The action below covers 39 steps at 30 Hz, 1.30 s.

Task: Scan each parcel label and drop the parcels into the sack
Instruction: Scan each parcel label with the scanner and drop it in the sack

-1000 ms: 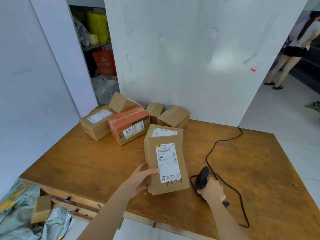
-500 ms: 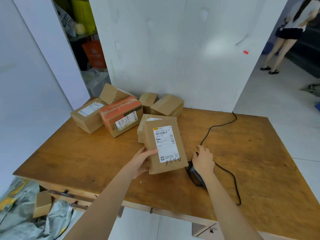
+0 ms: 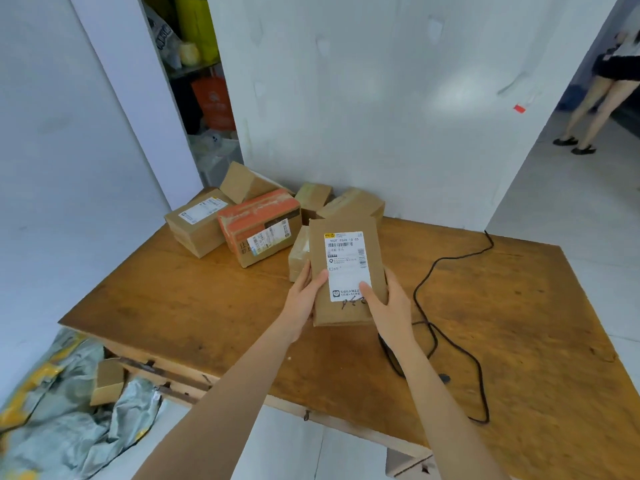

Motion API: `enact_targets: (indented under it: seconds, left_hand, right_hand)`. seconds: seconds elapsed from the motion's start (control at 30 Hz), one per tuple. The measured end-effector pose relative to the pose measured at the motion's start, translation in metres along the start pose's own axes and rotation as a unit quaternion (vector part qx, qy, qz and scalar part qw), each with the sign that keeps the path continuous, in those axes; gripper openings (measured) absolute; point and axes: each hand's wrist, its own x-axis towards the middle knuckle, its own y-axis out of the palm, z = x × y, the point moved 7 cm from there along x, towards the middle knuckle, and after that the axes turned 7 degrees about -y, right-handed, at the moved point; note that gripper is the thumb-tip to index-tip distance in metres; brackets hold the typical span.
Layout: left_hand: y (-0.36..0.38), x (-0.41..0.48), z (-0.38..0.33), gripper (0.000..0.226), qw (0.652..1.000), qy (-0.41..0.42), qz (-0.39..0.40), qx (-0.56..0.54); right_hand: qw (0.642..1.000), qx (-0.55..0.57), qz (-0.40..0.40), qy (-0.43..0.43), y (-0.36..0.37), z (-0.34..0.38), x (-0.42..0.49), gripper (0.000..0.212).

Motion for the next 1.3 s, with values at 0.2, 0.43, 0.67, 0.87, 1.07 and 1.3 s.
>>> enact_targets:
  seconds: [0.2,0.43,0.67,0.87,1.07,1.3]
  left_hand:
    - [-0.093,-0.030,-0.034,0.062,0.981,0.100,-0.166,0.018]
    - [-0.272,-0.091,-0.022,0.057,0.942,0.097,-0.319,-0.020]
    - [-0.469,-0.153,0.004,0.057,0.922,0.069,-0.382,-0.014]
    - [-0.607,-0.185,0.014,0.051,0.913,0.038,-0.404,-0.044]
    - [-0.694,-0.154,0.008,0.054,0.908,-0.001,-0.415,-0.062]
    - [-0.786,-0.071,-0.034,0.053,0.911,-0.025,-0.403,-0.083]
  right_hand:
    - [0.996,0.021,0.070,-0.050,0.086,0.066,0.010,0.061]
    - [0.972,0.028,0.211,-0.104,0.262,0.142,-0.030,0.062]
    - [0.935,0.095,0.326,-0.105,0.452,0.221,-0.111,0.044]
    - [0.906,0.102,0.405,-0.071,0.577,0.264,-0.157,0.048]
    - [0.896,0.065,0.434,-0.067,0.675,0.275,-0.145,0.044]
    - [0.893,0.030,0.446,-0.055,0.790,0.274,-0.080,0.043]
